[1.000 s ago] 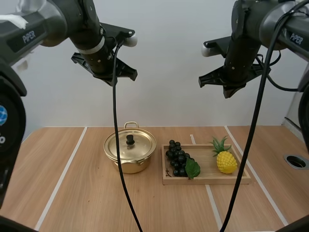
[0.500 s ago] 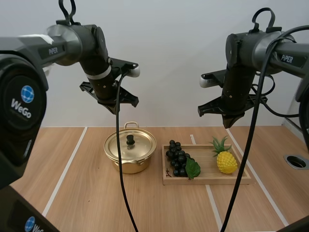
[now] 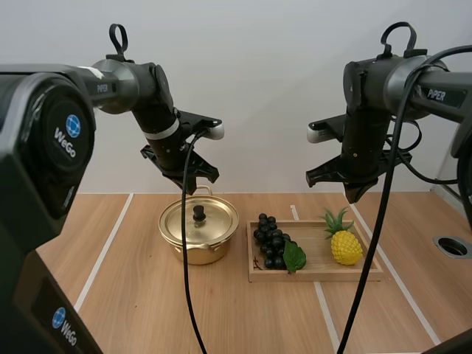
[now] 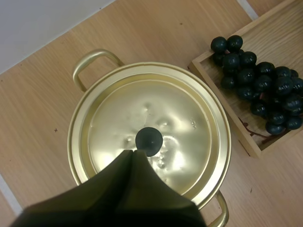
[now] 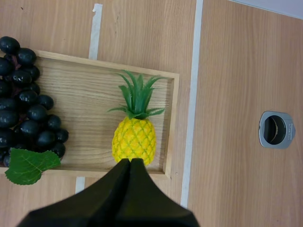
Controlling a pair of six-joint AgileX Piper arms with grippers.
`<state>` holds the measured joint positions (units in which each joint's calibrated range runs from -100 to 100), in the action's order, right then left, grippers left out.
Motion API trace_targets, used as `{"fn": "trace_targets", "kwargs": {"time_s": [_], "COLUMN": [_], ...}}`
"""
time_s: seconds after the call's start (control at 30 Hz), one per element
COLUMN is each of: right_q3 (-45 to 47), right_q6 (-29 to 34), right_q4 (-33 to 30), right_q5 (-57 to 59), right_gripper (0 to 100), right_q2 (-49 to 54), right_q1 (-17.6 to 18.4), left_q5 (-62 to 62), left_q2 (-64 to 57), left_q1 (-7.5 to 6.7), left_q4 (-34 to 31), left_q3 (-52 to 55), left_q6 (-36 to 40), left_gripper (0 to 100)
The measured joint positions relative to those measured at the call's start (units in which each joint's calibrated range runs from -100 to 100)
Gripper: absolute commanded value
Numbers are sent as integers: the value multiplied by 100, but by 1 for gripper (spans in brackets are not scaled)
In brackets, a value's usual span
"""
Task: Open the pot, put the pineapple inside, and close it
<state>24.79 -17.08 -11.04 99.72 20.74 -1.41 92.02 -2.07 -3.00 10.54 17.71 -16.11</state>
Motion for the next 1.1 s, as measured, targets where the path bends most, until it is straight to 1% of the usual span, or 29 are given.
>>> {"fn": "trace_targets", "kwargs": {"time_s": [0.17,0.23,0.3,0.47,0.6,0.67,1.1], "right_q3": [0,0,0,0,0,0,0], "right_q6": [0,0,0,0,0,0,0], "right_q4": [0,0,0,0,40,87,121], "right_q5": [0,0,0,0,-35,-68,-168], "right_gripper": [0,0,0,0,0,0,0], "right_q2": [0,0,0,0,0,0,0], "right_q1": [0,0,0,0,0,0,0], "left_q5": [0,-61,-166,-206,-206,-206,-219], "left_q2": [152,178,203,289,372,432,982], "left_q1": [0,0,0,0,0,0,0], "left_q4": [9,9,9,138,309,336,408], "left_q3": [0,0,0,0,0,0,22], "left_q6": [-83,-117,-161,-368,-537,-586,-675], "left_gripper": [48,61,69,81,96,100,100]}}
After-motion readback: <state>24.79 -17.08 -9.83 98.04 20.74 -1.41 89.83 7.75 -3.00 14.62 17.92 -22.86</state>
